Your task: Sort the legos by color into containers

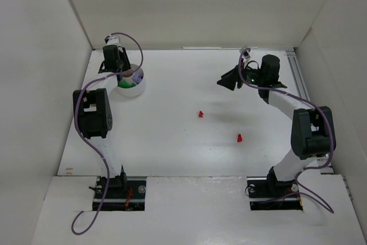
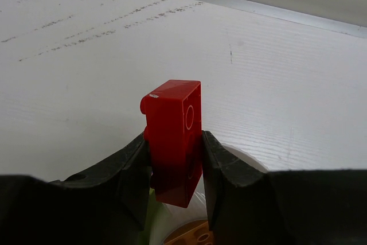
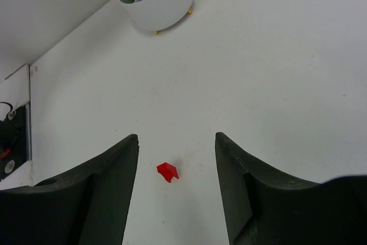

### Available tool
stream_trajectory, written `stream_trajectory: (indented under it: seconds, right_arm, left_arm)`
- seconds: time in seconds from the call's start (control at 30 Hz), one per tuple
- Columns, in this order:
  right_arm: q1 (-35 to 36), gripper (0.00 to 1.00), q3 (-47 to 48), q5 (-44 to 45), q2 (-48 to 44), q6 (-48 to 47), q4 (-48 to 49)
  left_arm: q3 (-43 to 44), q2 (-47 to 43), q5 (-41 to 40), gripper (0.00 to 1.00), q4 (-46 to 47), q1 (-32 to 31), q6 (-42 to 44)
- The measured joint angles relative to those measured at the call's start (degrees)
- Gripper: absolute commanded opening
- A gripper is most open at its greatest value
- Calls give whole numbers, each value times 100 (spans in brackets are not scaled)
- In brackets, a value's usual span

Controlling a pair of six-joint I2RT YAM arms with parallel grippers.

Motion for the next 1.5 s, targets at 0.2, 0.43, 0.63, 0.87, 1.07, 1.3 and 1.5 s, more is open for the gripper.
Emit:
stream_trajectory:
  seconds: [0.2,0.43,0.63,0.87,1.07,1.3,1.5]
  right_arm:
    - [0,61,0,0,0,0,0]
    - [0,61,0,0,42,0,-2]
    - [0,60,0,0,46,-2,-2]
    - [0,60,0,-2,96,-2,-2]
    - [0,60,2,-2,116,-2,-2]
    - [13,60,-4,219,101,-85,-133]
    - [181,69,-243,1871,-400,-439,-1331]
  left_arm:
    - [-4,0,63,36,4,0,39]
    - [-7,-7,170,49,9,0,107]
    - [-11,-48,275,51,7,0,120]
    - [-101,-295,341,48,7,0,109]
    - [-101,-437,361,46,39,0,87]
    - [-295,-839,531,85,-107,0,-61]
    - [-446,-1749,538,100,-330,-313,-181]
